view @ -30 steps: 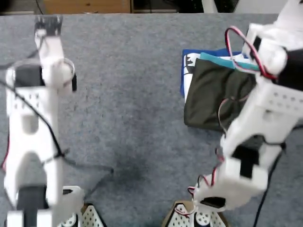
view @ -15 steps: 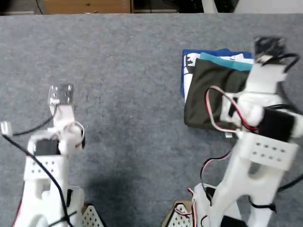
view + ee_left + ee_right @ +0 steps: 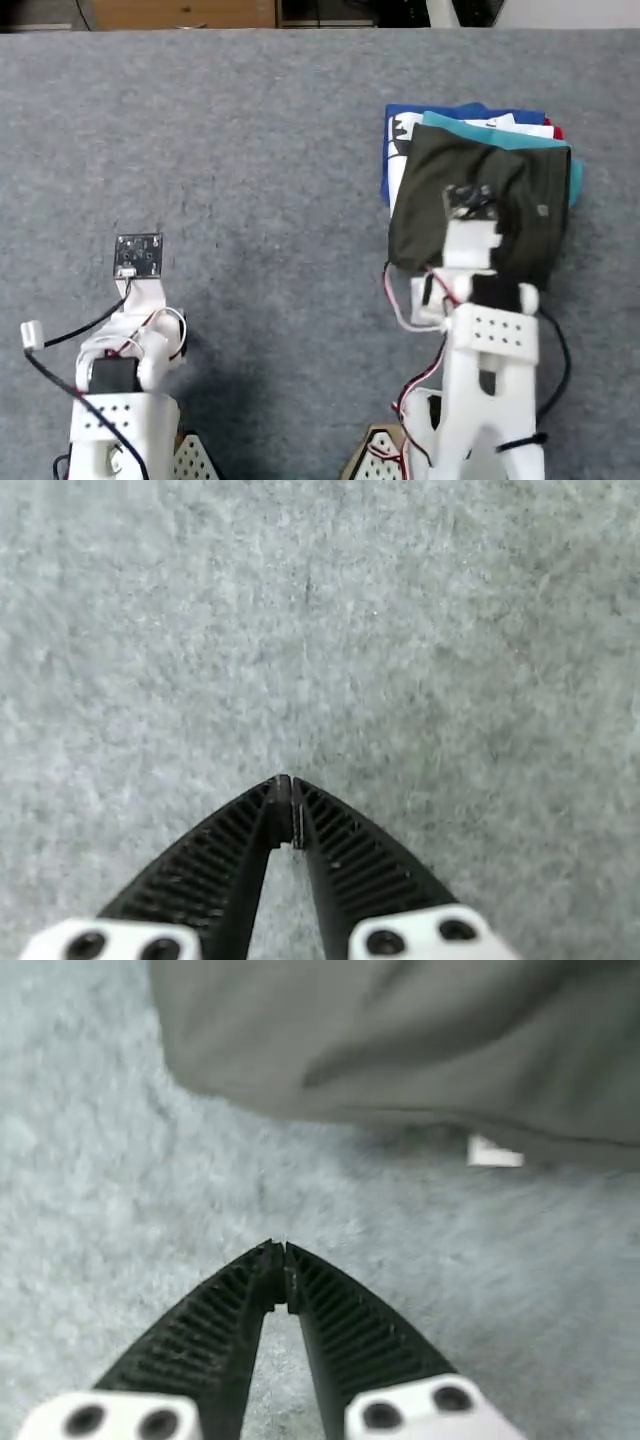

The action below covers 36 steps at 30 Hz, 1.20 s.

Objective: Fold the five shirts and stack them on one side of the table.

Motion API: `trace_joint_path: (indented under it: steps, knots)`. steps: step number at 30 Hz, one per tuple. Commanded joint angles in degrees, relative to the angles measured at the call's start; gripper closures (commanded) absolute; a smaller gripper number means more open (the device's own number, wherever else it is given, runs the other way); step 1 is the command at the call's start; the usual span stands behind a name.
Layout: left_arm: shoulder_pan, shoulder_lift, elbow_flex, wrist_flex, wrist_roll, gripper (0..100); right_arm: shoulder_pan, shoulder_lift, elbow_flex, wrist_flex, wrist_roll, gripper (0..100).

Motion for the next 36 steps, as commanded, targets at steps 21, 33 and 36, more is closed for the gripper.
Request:
trace_joint_path:
  steps: [21, 33, 36]
  knots:
    - [-0.3, -18.2, 5.9, 14.4, -0.1, 98, -1.8, -44.6, 33.3, -3.6, 7.3, 99.7]
    - [0.0, -18.2, 5.9, 14.4, -0.2, 98, -2.2, -62.6, 33.7, 7.3, 7.3, 99.7]
    - [0.0, -18.2, 5.9, 14.4, -0.2, 98, -2.1, -62.5, 33.7, 7.3, 7.3, 99.7]
